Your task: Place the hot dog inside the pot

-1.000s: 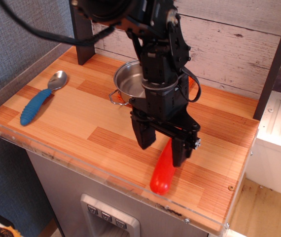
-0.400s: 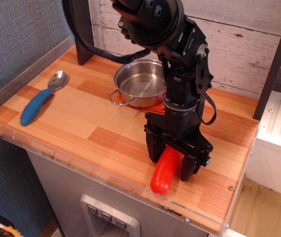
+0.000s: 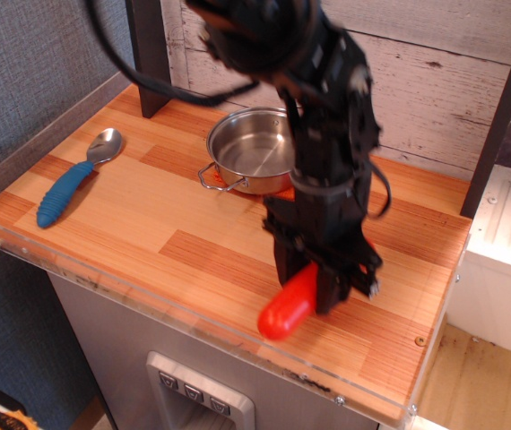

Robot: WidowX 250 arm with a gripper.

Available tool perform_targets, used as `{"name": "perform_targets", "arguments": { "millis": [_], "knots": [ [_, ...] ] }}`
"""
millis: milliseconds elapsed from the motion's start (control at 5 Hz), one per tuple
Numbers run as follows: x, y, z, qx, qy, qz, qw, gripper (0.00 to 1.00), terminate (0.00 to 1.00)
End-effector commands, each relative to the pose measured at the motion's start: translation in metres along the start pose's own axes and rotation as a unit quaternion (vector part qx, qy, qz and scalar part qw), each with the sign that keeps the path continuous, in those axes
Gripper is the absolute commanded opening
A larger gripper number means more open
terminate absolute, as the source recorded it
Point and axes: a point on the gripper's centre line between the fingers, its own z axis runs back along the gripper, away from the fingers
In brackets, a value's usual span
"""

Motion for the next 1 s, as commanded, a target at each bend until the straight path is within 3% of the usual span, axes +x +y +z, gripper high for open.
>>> {"name": "perform_targets", "arguments": {
  "millis": [0, 200, 400, 800],
  "knots": [
    [0.042, 0.061, 0.064, 0.026, -0.081, -0.013, 0.9963, 0.0, 0.0],
    [0.073, 0.097, 0.071, 0.033, -0.095, 0.014, 0.9948, 0.0, 0.0],
    [0.096, 0.12, 0.064, 0.035, -0.087, 0.036, 0.9949, 0.0, 0.0],
    [0.103, 0.137, 0.044, 0.048, -0.064, 0.037, 0.9961, 0.0, 0.0]
  ]
}}
